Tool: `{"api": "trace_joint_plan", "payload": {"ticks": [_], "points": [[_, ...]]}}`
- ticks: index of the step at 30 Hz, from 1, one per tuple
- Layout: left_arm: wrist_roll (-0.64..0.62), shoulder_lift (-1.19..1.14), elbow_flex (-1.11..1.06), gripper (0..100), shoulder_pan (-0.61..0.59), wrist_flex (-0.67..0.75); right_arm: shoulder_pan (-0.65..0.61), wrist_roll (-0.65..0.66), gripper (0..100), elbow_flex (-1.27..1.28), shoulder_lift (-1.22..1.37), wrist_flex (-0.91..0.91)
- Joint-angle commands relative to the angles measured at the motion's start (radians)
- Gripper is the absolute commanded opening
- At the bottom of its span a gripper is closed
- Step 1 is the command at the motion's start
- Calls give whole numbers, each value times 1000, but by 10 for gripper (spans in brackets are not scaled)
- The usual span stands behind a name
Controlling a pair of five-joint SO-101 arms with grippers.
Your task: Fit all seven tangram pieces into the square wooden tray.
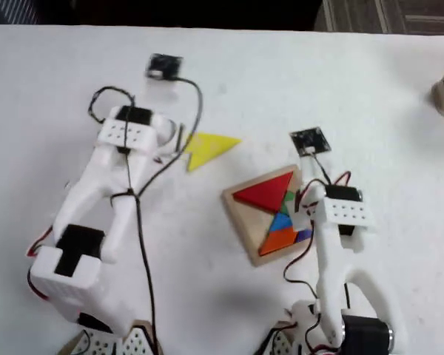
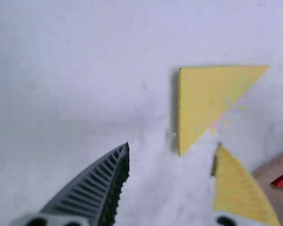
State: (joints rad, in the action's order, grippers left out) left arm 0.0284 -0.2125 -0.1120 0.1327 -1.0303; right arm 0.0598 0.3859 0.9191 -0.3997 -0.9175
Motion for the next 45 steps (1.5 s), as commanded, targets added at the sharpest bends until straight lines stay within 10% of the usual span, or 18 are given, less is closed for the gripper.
{"api": "trace_joint_plan", "payload": {"ticks": [1, 9, 18, 29, 45], "points": [[173, 4, 61, 425, 50, 35, 70, 15, 19, 9, -30, 31], [494, -107, 169, 381, 97, 69, 140, 123, 19, 92, -38, 76], [690, -490, 753, 377, 110, -328, 142, 147, 19, 95, -38, 73], [667, -631, 1017, 268, 143, -437, 113, 192, 19, 110, -38, 76], [-64, -645, 1045, 130, 139, -430, 108, 216, 19, 120, -38, 74]]}}
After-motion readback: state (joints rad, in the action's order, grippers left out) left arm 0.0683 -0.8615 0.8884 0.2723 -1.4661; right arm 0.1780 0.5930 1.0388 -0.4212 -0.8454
